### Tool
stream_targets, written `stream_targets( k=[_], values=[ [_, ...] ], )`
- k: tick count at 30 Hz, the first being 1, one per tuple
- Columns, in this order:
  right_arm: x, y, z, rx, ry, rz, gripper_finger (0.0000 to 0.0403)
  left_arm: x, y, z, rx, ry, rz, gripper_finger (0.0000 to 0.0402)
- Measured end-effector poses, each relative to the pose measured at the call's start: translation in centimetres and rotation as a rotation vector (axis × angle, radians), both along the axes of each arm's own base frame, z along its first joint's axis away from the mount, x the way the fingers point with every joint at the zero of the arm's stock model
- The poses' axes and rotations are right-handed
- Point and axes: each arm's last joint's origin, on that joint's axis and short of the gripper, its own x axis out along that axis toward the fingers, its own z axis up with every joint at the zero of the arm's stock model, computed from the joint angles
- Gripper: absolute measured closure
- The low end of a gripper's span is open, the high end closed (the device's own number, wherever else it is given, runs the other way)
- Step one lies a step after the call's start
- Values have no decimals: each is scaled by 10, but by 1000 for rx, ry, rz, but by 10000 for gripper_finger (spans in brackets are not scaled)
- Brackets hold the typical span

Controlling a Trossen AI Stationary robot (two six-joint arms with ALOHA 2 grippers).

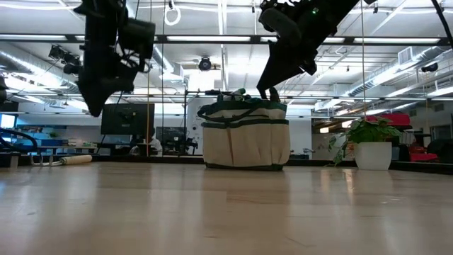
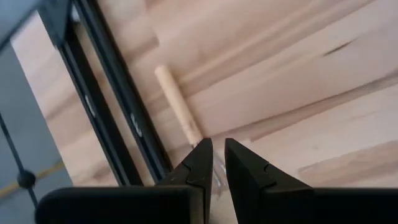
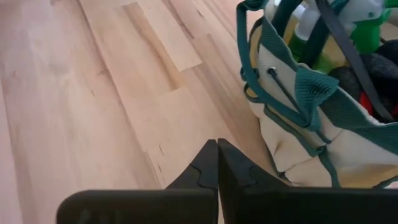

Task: Pick & Place Garden tools in Gardening bag
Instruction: Put the hand cultivator into the tool bag

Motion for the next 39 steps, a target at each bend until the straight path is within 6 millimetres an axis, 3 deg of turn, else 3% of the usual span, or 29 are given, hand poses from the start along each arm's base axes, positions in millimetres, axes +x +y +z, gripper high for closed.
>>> stream_targets(
  k=[12,39],
  values=[
    [0,8,1,2,-14,24,403,-24,31,-35,-53,-12,112,353],
    [0,18,3,-8,-41,59,403,-54,68,-40,-112,-103,286,348]
  ],
)
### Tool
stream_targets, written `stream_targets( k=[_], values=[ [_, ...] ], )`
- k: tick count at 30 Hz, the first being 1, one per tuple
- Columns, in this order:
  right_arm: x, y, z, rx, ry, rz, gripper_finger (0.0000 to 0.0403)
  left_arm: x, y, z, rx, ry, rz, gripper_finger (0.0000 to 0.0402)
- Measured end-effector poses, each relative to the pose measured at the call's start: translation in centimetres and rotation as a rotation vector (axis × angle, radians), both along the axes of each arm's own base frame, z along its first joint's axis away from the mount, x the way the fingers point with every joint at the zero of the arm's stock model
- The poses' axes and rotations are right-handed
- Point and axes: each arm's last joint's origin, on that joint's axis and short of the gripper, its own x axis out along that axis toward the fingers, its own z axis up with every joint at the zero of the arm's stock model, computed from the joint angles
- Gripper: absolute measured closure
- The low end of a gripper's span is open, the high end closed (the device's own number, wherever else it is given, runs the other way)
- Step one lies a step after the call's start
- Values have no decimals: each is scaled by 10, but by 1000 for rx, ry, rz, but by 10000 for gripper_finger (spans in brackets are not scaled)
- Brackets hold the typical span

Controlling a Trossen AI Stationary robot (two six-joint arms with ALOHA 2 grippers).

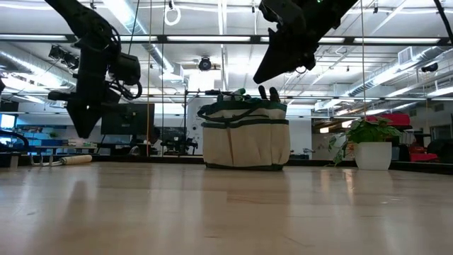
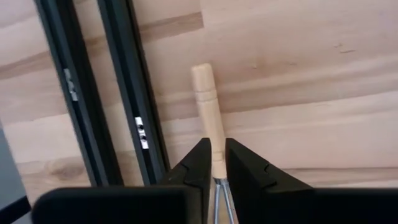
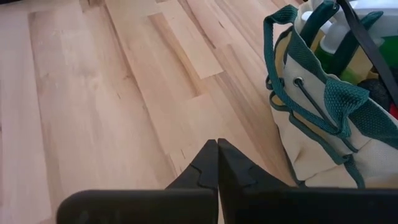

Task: Pick & Place Garden tools in Gardening bag
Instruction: Put the hand cultivator into the tool bag

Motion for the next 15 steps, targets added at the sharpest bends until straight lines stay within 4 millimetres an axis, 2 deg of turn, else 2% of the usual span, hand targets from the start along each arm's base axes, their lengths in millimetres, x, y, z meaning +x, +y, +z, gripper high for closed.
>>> stream_targets(
  k=[3,11,15],
  values=[
    [0,0,0,0,-1,0,403,-1,1,0,-14,-16,6,324],
    [0,2,0,0,-5,4,403,-1,1,0,-1,-38,91,228],
    [-1,5,0,0,-5,15,403,-3,-3,-14,-24,-54,110,205]
  ],
)
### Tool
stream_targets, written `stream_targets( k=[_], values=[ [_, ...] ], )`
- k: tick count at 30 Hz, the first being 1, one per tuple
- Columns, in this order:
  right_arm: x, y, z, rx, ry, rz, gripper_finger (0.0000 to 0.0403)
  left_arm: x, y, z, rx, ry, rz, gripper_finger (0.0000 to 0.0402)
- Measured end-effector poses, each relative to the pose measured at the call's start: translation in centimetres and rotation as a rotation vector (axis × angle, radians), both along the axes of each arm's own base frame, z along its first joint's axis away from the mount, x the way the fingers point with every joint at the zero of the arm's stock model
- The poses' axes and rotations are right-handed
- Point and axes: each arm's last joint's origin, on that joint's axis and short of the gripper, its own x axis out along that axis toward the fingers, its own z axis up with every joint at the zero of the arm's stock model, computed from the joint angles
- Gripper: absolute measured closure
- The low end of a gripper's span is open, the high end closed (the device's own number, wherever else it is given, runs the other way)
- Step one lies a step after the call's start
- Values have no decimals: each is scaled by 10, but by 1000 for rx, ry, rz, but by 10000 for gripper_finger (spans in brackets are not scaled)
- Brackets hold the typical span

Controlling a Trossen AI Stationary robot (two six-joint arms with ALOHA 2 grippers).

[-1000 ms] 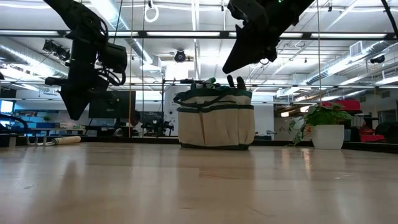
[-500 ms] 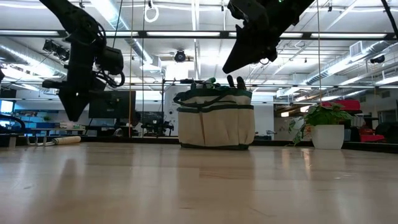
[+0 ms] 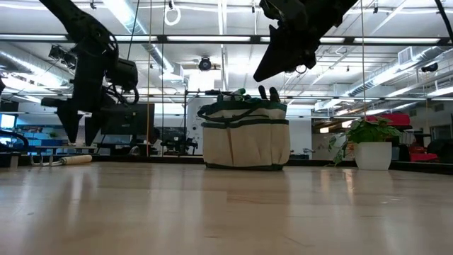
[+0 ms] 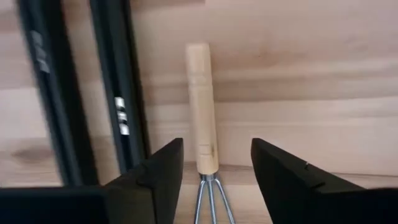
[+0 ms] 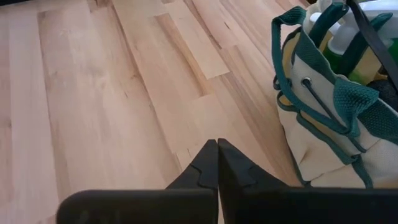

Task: Pick & Place Garden tools in Gardening bag
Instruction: Put the hand cultivator into the tool bag

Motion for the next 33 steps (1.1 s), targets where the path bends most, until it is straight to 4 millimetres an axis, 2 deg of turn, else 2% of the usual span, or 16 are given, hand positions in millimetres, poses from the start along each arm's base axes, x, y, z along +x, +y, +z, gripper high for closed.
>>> stream_targets(
  k=[5,21,33],
  values=[
    [-1,3,0,0,-1,10,403,-7,-6,-20,-16,2,8,204],
    [0,4,1,1,-15,14,403,-18,9,-26,50,-59,91,209],
    [1,4,2,3,-24,14,403,-23,6,-45,84,-114,102,209]
  ],
)
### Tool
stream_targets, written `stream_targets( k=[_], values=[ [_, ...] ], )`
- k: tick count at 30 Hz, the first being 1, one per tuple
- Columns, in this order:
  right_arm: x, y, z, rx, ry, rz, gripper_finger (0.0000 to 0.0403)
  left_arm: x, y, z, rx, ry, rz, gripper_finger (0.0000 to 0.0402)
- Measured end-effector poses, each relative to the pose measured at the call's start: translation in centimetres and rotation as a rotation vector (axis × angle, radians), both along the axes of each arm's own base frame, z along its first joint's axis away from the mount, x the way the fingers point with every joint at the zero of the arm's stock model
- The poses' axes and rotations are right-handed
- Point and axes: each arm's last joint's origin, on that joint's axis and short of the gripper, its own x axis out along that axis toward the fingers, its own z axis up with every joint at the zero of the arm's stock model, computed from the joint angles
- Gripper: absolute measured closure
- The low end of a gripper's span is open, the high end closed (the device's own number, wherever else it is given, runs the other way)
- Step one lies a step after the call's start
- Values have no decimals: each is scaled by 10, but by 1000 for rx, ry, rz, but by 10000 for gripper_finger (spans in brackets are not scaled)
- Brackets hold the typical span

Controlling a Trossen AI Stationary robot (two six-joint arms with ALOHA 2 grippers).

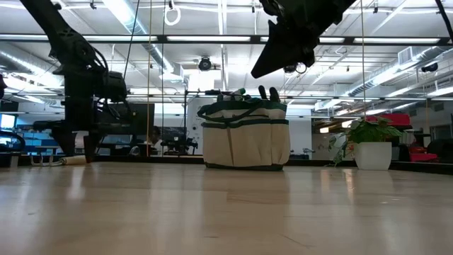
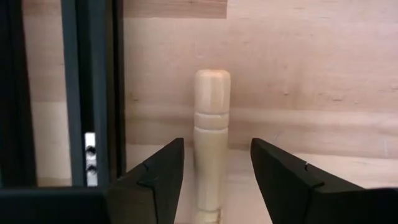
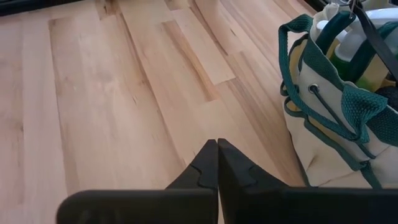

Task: Pick & Place Garden tools in Gardening bag
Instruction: Put the hand cultivator into the tool bag

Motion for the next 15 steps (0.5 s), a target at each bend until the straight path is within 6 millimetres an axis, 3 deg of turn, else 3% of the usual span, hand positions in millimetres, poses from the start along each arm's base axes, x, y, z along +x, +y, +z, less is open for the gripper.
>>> stream_targets(
  k=[8,15],
  values=[
    [2,0,2,7,-27,0,403,0,0,-1,8,1,-25,230],
    [2,0,2,7,-28,0,403,0,0,-1,12,21,-67,298]
  ],
)
